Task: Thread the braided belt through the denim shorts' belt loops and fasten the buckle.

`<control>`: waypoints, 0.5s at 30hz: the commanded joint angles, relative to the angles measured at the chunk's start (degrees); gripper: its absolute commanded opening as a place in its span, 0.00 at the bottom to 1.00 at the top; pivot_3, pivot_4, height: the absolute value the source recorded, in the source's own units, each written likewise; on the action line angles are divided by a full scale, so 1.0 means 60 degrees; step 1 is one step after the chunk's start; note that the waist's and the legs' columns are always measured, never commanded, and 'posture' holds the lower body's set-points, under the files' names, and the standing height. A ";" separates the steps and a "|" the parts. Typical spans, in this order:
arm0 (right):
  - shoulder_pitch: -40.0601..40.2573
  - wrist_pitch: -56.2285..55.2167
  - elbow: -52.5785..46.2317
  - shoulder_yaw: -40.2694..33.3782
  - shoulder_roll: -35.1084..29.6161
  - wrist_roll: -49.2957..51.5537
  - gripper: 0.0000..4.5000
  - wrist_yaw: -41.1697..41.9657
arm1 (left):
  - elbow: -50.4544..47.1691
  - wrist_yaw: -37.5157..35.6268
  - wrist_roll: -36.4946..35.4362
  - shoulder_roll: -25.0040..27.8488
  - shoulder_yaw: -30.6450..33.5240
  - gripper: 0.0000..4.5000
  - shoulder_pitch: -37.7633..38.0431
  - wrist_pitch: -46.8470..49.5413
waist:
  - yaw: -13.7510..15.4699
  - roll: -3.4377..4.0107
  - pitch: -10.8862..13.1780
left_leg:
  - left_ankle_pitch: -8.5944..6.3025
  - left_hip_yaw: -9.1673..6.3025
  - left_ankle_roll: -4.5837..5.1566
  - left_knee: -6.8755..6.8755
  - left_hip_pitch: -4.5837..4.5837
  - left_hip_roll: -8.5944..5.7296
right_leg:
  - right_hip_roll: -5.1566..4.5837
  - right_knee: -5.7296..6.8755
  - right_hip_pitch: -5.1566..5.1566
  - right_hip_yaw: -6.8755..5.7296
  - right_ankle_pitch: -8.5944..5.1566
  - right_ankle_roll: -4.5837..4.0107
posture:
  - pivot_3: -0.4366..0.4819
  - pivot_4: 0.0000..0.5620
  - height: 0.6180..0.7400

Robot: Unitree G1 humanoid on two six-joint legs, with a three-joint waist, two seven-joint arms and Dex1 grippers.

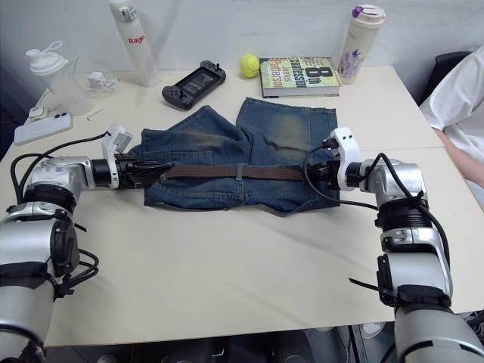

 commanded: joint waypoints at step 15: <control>0.0305 -0.0146 -0.0784 -0.0059 -0.0167 0.0158 0.08 0.0117 | 0.0008 0.0190 0.0258 0.0098 0.0041 0.00 -0.0036 -0.0905 | -0.0002 0.0000 0.0000 | 0.0000 -0.0001 0.0000 0.0006 0.0000 0.0000 | 0.0000 0.0005 0.0000 -0.0001 0.0000 0.0000 | 0.48 0.27 1.00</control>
